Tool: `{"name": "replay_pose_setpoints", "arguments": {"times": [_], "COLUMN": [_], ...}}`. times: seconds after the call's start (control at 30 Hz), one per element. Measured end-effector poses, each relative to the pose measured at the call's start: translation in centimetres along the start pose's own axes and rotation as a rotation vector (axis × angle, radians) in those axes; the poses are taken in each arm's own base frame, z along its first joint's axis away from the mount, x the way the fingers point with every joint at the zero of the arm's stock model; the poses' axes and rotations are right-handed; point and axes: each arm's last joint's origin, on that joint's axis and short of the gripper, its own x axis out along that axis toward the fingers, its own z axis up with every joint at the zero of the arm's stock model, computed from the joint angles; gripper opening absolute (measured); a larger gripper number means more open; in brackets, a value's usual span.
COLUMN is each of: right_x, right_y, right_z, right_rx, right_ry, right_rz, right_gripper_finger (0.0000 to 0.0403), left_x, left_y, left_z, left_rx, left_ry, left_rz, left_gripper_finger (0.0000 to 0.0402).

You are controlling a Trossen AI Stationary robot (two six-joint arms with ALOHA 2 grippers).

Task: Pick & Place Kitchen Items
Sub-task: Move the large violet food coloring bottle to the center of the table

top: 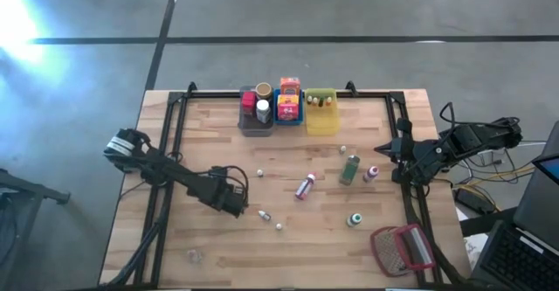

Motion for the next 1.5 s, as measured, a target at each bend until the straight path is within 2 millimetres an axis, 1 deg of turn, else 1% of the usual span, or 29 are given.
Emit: {"name": "replay_pose_setpoints", "arguments": {"times": [0.2,0.33,0.57,0.7,0.8,1.0,1.13,1.2,1.27,1.4,1.5], "right_x": [0.0,0.0,0.0,0.0,0.0,0.0,0.0,0.0,0.0,0.0,0.0], "right_y": [0.0,0.0,0.0,0.0,0.0,0.0,0.0,0.0,0.0,0.0,0.0], "right_z": [0.0,0.0,0.0,0.0,0.0,0.0,0.0,0.0,0.0,0.0,0.0], "right_rx": [0.0,0.0,0.0,0.0,0.0,0.0,0.0,0.0,0.0,0.0,0.0], "right_ry": [0.0,0.0,0.0,0.0,0.0,0.0,0.0,0.0,0.0,0.0,0.0], "right_rz": [0.0,0.0,0.0,0.0,0.0,0.0,0.0,0.0,0.0,0.0,0.0], "right_gripper_finger": [0.0008,0.0008,0.0008,0.0008,0.0008,0.0008,0.0008,0.0008,0.0008,0.0008,0.0008], "left_x": [-0.4,-1.1,-3.3,-4.6,-5.4,-7.5,-8.4,-8.6,-8.3,-7.0,-6.1], "left_y": [-0.2,-0.2,-1.0,-2.0,-3.4,-6.2,-7.1,-7.3,-7.4,-7.4,-7.6], "left_z": [0.1,0.3,0.5,0.4,0.4,0.6,1.1,1.4,1.6,2.2,2.7], "left_rx": [0.072,0.113,0.168,0.222,0.287,0.498,0.563,0.57,0.565,0.541,0.54], "left_ry": [-0.005,-0.03,-0.176,-0.273,-0.361,-0.619,-0.794,-0.871,-0.94,-1.061,-1.125], "left_rz": [-0.001,-0.028,-0.19,-0.339,-0.472,-0.687,-0.782,-0.824,-0.858,-0.916,-0.997], "left_gripper_finger": [0.0174,0.0168,0.0162,0.0164,0.0163,0.0163,0.0163,0.0163,0.0163,0.0163,0.0163]}}
